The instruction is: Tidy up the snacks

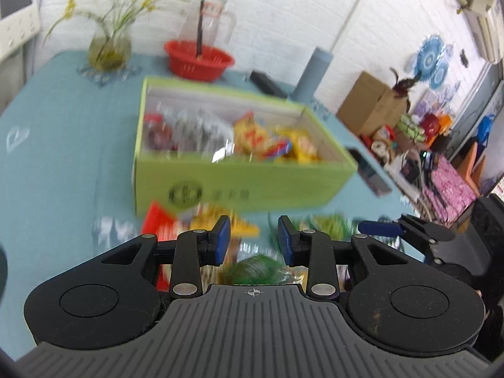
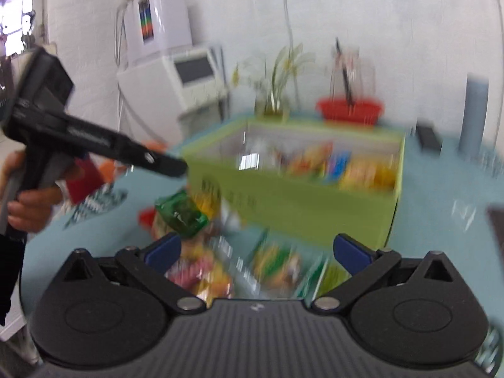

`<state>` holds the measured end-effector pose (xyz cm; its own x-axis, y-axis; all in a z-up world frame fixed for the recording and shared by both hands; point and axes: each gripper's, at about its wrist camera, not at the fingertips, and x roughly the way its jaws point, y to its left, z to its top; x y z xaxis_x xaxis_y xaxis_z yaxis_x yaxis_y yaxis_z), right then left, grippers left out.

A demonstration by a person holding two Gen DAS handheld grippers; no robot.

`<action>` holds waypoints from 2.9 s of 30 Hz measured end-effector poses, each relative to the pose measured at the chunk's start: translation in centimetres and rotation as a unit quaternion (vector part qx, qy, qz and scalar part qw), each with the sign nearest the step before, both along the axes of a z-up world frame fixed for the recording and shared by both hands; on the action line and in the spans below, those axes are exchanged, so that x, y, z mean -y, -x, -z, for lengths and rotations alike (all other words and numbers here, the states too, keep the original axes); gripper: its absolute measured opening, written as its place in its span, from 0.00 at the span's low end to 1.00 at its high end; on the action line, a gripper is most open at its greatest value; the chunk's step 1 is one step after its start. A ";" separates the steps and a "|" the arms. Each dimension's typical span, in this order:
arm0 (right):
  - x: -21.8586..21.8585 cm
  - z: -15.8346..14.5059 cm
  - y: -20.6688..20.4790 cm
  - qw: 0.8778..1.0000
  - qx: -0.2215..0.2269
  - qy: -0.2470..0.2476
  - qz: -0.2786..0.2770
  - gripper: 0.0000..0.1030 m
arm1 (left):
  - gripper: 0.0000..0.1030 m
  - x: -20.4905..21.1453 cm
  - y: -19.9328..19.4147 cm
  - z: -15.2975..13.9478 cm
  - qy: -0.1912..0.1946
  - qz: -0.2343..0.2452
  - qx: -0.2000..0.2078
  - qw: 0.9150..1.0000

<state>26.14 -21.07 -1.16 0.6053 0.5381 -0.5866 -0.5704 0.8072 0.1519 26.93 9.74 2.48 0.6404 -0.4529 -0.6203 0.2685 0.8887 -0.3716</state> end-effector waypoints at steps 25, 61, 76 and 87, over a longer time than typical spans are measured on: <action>-3.1 0.9 11.1 0.998 -0.037 -0.008 -0.060 1.00 | 0.53 -3.0 8.4 4.7 0.044 -0.054 -0.038 0.997; -5.3 3.2 5.5 0.998 -0.057 0.001 0.012 0.99 | 0.51 3.0 3.0 5.1 0.017 0.071 -0.074 0.995; -4.8 1.3 5.3 1.000 0.005 -0.012 0.027 0.79 | 0.26 4.2 3.3 3.5 0.001 0.047 -0.035 0.998; -7.4 -4.7 -0.4 0.993 0.114 -0.006 0.012 0.85 | 0.32 3.0 -2.3 -4.0 0.004 0.001 0.044 0.999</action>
